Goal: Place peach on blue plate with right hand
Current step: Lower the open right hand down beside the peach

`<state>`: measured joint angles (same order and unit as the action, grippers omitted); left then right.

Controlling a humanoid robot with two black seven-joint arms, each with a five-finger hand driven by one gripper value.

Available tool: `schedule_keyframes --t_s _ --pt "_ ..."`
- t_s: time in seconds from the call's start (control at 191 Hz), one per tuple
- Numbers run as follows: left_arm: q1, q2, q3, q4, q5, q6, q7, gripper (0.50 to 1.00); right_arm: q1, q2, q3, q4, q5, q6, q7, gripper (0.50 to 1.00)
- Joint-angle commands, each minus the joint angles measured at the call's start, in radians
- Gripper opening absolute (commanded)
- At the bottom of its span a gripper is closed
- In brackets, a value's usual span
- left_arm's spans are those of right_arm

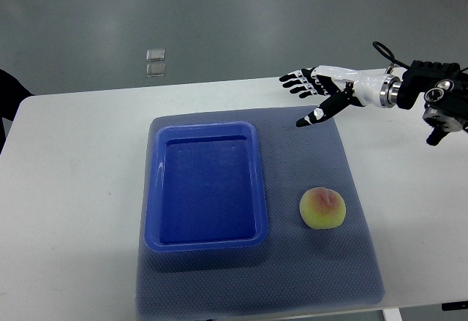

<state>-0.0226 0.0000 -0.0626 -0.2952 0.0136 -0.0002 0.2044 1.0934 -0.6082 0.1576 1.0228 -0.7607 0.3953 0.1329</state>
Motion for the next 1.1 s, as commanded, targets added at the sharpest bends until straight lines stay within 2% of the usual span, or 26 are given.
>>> schedule_keyframes --t_s 0.0,0.063,0.147,0.183,0.283,0.393,0.534,0.675,0.822,0.874,0.88,0.942,1.094 --pt "0.0 0.0 0.0 -0.001 0.0 0.0 0.001 1.0 0.195 -0.13 -0.202 0.086 -0.02 0.105 -0.048 0.93" --pt "0.0 0.0 0.0 -0.001 0.002 -0.001 0.0 1.0 0.308 -0.189 -0.288 0.163 -0.02 0.154 -0.081 0.93" --pt "-0.003 0.0 0.0 -0.004 0.003 -0.001 0.0 1.0 0.418 -0.245 -0.359 0.258 -0.014 0.185 -0.088 0.93" --pt "-0.003 0.0 0.0 -0.012 0.003 -0.001 0.001 1.0 0.468 -0.277 -0.389 0.331 -0.012 0.198 -0.09 0.93" --pt "-0.007 0.0 0.0 -0.021 0.003 -0.004 0.001 1.0 0.568 -0.352 -0.447 0.47 -0.011 0.216 -0.096 0.93" --pt "-0.007 0.0 0.0 -0.022 0.003 -0.004 0.001 1.0 0.651 -0.384 -0.501 0.546 -0.009 0.216 -0.102 0.93" --pt "-0.008 0.0 0.001 -0.021 0.005 -0.004 0.001 1.0 0.688 -0.381 -0.523 0.56 -0.009 0.216 -0.101 0.93" --pt "-0.008 0.0 0.0 -0.021 0.005 -0.004 0.0 1.0 0.648 -0.36 -0.523 0.562 -0.011 0.215 -0.096 0.93" --pt "-0.008 0.0 0.0 -0.021 0.005 -0.004 0.001 1.0 0.566 -0.331 -0.521 0.562 -0.015 0.117 -0.087 0.93" --pt "-0.008 0.0 0.0 -0.021 0.005 -0.004 0.001 1.0 0.566 -0.331 -0.521 0.562 -0.015 0.117 -0.087 0.93" --pt "-0.008 0.0 0.001 -0.021 0.005 -0.004 0.001 1.0 0.537 -0.321 -0.52 0.56 -0.019 0.081 -0.085 0.93" --pt "-0.008 0.0 0.001 -0.021 0.005 -0.004 0.001 1.0 0.504 -0.311 -0.515 0.557 -0.022 0.028 -0.078 0.93" --pt "-0.008 0.0 0.001 -0.016 0.003 -0.004 0.001 1.0 0.462 -0.298 -0.515 0.554 -0.022 0.014 -0.076 0.93"
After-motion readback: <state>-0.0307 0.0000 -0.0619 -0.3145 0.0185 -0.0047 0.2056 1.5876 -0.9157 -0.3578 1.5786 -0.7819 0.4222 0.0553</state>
